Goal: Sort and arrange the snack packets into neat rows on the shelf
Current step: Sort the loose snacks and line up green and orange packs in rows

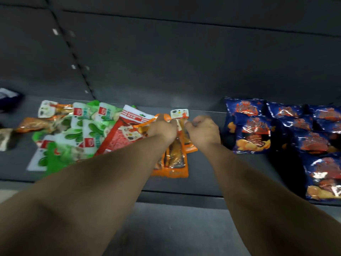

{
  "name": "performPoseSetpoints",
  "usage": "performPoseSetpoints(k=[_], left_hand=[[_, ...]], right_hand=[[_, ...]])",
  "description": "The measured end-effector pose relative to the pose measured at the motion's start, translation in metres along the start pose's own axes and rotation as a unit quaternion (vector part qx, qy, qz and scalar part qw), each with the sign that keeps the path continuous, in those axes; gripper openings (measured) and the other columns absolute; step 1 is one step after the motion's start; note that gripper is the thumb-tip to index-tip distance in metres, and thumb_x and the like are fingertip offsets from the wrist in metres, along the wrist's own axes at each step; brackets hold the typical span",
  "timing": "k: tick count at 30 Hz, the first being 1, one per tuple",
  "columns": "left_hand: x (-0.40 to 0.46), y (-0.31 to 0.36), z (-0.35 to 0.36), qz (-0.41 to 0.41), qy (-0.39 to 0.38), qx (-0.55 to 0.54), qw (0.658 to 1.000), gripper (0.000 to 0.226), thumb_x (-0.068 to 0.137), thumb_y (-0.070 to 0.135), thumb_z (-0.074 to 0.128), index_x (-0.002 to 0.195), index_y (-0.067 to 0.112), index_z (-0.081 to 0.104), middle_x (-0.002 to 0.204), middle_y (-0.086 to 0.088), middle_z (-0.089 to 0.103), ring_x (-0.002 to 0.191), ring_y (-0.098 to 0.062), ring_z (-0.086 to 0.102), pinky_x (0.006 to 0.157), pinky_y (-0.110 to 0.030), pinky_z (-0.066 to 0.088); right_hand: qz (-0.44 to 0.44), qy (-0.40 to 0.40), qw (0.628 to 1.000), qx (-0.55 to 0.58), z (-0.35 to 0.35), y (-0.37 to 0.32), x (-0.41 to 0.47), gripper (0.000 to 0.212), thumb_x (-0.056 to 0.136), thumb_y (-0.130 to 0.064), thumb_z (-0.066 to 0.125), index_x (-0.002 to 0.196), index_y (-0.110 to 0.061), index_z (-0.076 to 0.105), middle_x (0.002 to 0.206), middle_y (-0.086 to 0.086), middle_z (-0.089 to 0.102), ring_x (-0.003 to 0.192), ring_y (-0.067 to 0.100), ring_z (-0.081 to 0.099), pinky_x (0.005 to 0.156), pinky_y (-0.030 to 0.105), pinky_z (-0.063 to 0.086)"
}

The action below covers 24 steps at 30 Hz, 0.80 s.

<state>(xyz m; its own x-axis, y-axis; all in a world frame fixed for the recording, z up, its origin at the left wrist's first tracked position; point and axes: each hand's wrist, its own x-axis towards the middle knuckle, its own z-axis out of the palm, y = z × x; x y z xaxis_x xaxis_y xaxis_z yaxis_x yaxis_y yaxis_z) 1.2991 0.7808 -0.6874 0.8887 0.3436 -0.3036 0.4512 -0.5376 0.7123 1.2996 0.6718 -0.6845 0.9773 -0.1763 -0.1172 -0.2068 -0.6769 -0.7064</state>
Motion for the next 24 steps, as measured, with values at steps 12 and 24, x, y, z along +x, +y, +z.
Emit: performPoseSetpoints(k=[12, 24], left_hand=[[0.051, -0.103, -0.135, -0.063, 0.075, -0.006, 0.995, 0.060, 0.098, 0.040, 0.039, 0.150, 0.015, 0.023, 0.149, -0.016, 0.036, 0.135, -0.033, 0.036, 0.108, -0.036, 0.031], [0.090, -0.252, -0.287, -0.230, 0.206, -0.073, 0.948, 0.052, 0.095, 0.036, 0.041, 0.140, 0.011, 0.037, 0.142, -0.019, 0.041, 0.128, -0.038, 0.041, 0.106, -0.041, 0.037]], right_hand=[[-0.079, -0.078, 0.993, -0.044, 0.130, -0.122, -0.035, 0.047, 0.090, -0.045, 0.055, 0.124, -0.013, 0.050, 0.125, 0.013, 0.058, 0.120, 0.030, 0.051, 0.095, 0.032, 0.040], [-0.144, -0.165, 0.974, -0.060, 0.253, -0.219, -0.071, 0.061, 0.090, -0.045, 0.057, 0.137, -0.011, 0.039, 0.137, 0.015, 0.047, 0.123, 0.032, 0.049, 0.090, 0.030, 0.040]])
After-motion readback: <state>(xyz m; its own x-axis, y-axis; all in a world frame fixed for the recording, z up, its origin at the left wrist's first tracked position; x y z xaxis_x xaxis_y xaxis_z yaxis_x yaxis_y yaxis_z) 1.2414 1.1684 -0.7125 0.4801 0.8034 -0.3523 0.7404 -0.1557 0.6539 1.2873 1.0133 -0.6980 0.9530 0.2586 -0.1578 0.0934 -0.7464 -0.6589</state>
